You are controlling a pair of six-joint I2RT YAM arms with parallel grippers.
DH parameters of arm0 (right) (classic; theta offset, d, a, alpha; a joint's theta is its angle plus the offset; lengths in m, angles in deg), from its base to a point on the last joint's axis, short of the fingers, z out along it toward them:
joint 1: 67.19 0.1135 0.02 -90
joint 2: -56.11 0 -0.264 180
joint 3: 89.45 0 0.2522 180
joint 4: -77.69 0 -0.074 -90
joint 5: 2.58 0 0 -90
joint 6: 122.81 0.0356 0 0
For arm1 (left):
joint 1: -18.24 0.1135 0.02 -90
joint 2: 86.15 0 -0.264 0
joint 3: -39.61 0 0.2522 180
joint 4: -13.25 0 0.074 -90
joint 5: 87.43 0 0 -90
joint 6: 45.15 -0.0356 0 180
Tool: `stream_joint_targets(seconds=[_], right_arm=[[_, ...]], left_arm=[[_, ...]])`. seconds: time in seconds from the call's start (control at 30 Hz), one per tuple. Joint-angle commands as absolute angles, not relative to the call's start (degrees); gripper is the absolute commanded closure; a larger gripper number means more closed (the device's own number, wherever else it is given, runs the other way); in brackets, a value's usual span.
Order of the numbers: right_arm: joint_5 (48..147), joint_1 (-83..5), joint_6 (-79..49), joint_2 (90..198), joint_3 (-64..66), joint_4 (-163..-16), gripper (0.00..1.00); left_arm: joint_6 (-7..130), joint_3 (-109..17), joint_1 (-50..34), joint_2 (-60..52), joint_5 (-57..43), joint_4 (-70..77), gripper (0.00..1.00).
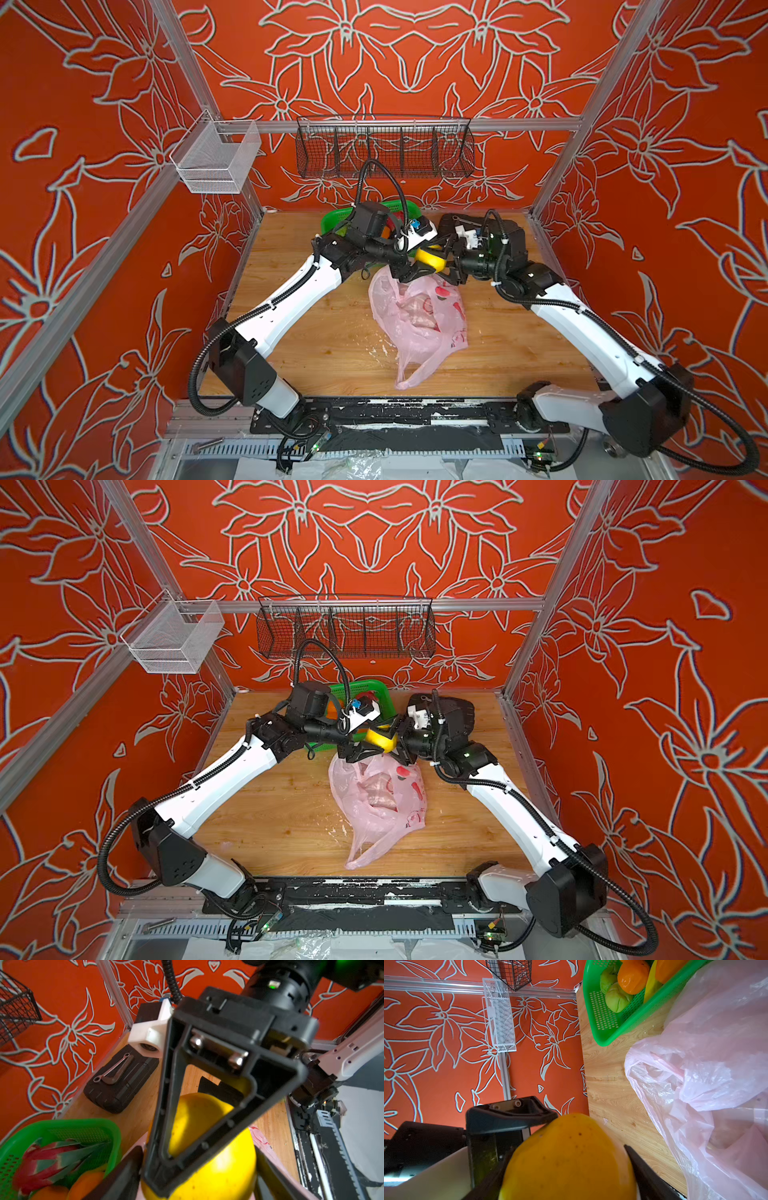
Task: Untie the knot of the plastic bag and take out the fruit
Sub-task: 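Grasp the yellow fruit with the left gripper from the right gripper, then carry the yellow fruit over the green basket with the left gripper while the right withdraws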
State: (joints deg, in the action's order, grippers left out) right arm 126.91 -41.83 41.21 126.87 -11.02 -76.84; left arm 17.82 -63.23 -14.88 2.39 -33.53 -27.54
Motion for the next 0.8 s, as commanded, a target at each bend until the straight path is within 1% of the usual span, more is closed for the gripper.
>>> stream_joint_targets(seconds=[0.0, 0.1, 0.13, 0.17, 0.2, 0.27, 0.3, 0.37, 0.5, 0.6, 0.7, 0.77], right_arm=[[127.95, -41.45, 41.59, 126.69, -9.42, -77.16, 0.47], [127.73, -41.44, 41.89, 126.87, -9.42, -77.52, 0.46], [127.53, -41.44, 41.94, 126.88, -9.34, -77.39, 0.43], [127.17, -41.44, 42.07, 126.86, -9.24, -77.39, 0.38], [126.64, -41.44, 42.04, 126.71, -8.99, -77.28, 0.31], [124.87, -41.44, 41.45, 126.39, -7.88, -75.68, 0.19], [123.48, -41.48, 40.96, 126.13, -7.07, -74.55, 0.17], [120.07, -41.53, 40.2, 125.63, -5.37, -71.51, 0.14], [111.29, -41.7, 40.38, 123.76, -3.77, -66.95, 0.1], [104.31, -41.7, 41.24, 120.58, -5.84, -68.86, 0.08], [99.81, -41.88, 41.33, 117.93, -8.15, -69.47, 0.06], [98.48, -41.97, 41.75, 116.69, -9.57, -69.4, 0.05]], left_arm=[[18.33, -63.44, -14.73, 3.14, -34.12, -26.74, 0.31], [18.51, -63.45, -14.67, 3.33, -34.35, -27.32, 0.46], [18.84, -63.47, -14.64, 3.33, -34.26, -27.27, 0.51], [19.06, -63.5, -14.57, 3.34, -34.27, -27.19, 0.55], [19.54, -63.46, -14.5, 3.33, -34.04, -27.06, 0.58], [20.96, -63.5, -14.23, 3.33, -33.33, -26.56, 0.59], [22.01, -63.58, -13.95, 3.41, -32.88, -26.36, 0.59], [24.17, -63.65, -13.08, 3.35, -32.59, -25.59, 0.6], [32.05, -62.61, -10.43, 2.98, -32.87, -20.39, 0.65], [37.99, -64.47, -8.64, 3.84, -30.71, -20.22, 0.65], [44.57, -67.41, -6.54, 5.64, -27.98, -21.77, 0.65], [48.97, -69.86, -5.01, 7.27, -26.33, -23.87, 0.65]])
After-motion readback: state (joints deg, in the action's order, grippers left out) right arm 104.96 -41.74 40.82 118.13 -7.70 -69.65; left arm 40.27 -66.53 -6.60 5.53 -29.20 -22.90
